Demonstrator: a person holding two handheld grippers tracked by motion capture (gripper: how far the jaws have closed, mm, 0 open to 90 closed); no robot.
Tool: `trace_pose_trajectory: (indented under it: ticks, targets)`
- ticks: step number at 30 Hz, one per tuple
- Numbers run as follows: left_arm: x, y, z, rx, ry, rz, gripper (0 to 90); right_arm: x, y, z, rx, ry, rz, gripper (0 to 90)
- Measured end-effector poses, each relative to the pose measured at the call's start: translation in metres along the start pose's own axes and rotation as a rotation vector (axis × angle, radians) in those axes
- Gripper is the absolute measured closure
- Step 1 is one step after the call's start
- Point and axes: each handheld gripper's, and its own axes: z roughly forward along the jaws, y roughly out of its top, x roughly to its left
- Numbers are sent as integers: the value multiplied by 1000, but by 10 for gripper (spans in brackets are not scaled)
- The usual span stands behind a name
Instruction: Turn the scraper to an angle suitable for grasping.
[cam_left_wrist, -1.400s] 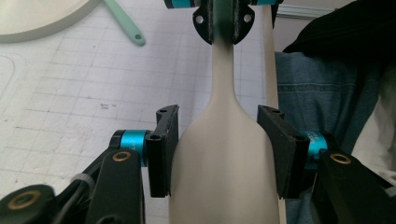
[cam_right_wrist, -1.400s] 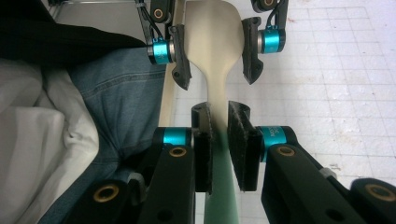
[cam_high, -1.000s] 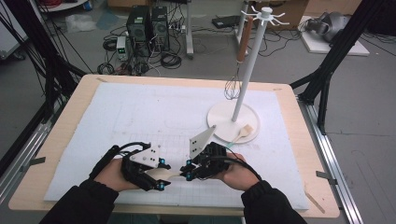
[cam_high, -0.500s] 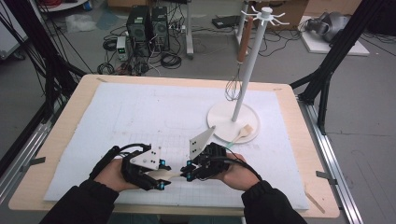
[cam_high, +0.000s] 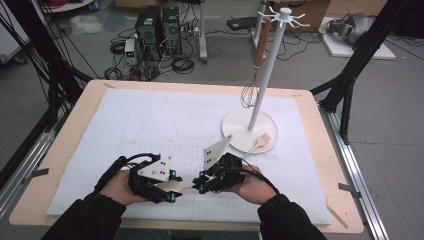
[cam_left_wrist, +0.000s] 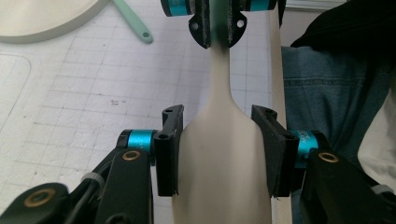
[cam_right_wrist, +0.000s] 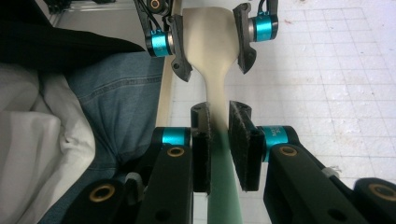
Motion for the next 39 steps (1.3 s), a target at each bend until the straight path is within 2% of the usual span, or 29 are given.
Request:
trace_pose_trajectory:
  ticks: [16, 24, 26, 31, 35, 39]
  targets:
    - [1, -1, -4, -26, 13, -5, 573, -2, -1, 0, -26, -6, -2, 778]
    - [2, -3, -9, -37, 22, -10, 573, -4, -6, 3, -20, -12, 19, 688]
    - [2, -4, -10, -39, 25, -15, 572, -5, -9, 1, -33, -12, 35, 675]
    - [2, -6, -16, -50, 36, -19, 568, -5, -19, -6, -49, -17, 42, 661]
    - [2, -7, -17, -45, 25, -18, 568, -6, -23, -11, -69, -23, 51, 672]
    - [3, -7, -18, -51, 25, -16, 565, -5, -23, -13, -73, -18, 32, 723]
